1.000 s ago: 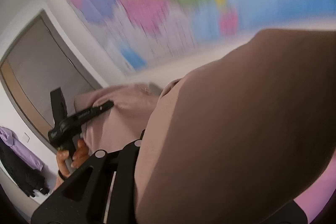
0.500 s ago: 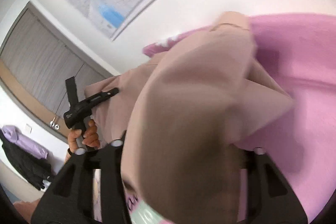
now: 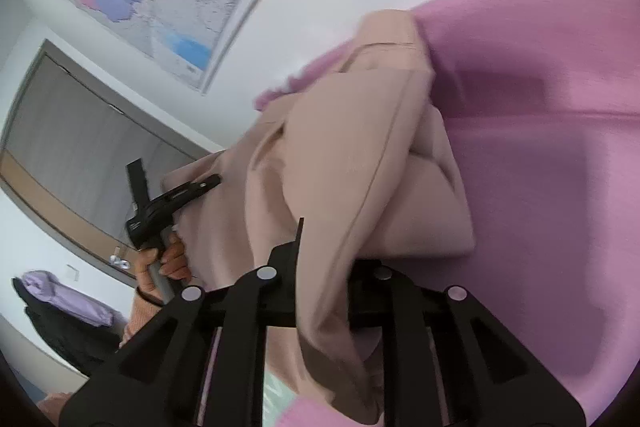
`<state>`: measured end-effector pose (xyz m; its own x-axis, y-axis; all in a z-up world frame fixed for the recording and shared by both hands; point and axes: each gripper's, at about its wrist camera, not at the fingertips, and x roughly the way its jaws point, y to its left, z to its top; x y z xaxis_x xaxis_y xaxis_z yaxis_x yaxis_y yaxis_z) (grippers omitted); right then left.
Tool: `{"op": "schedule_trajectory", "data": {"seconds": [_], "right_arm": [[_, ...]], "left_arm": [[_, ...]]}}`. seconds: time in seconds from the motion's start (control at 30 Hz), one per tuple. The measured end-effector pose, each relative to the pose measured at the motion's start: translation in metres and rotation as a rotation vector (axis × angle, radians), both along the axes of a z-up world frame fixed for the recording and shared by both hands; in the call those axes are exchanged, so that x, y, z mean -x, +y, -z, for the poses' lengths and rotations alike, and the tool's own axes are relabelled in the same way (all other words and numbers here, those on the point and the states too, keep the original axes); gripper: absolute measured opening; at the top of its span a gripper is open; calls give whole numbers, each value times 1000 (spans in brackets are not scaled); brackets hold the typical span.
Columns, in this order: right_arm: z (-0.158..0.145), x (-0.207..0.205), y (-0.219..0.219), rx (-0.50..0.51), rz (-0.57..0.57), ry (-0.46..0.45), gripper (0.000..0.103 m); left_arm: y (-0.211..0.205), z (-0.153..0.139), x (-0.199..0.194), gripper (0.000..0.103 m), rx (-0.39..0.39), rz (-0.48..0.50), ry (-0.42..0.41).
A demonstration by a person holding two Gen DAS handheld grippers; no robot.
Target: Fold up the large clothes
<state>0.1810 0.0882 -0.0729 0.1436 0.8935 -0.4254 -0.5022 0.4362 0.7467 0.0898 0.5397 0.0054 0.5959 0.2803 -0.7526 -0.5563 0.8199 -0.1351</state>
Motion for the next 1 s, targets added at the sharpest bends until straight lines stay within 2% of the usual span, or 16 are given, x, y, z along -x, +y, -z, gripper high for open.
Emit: {"op": "schedule_trajectory", "data": {"seconds": [0.17,0.23,0.27,0.37,0.47,0.6,0.7,0.77,1.0], "right_arm": [[-5,11,22,-2,-49,-45,14],[2,9,18,6,-33,-29,14],[6,6,15,4,-27,-8,14],[14,2,2,-23,-20,38,15],[7,4,2,-1,-9,3,16],[1,7,6,37,5,-35,20],[-4,7,8,60,23,-50,25],[-6,8,7,75,37,-60,28],[-15,10,9,118,51,-102,28]], "left_arm": [[23,-9,-4,13,5,-61,-22],[23,0,-3,15,9,-41,12],[20,4,-1,17,-16,-33,33],[17,7,8,22,-28,-17,34],[16,4,14,25,-20,-13,17],[6,0,23,29,-69,-15,16],[-5,-3,31,35,-118,-21,24],[-10,-3,37,44,-144,-22,32],[-27,-14,58,51,-213,-14,23]]}}
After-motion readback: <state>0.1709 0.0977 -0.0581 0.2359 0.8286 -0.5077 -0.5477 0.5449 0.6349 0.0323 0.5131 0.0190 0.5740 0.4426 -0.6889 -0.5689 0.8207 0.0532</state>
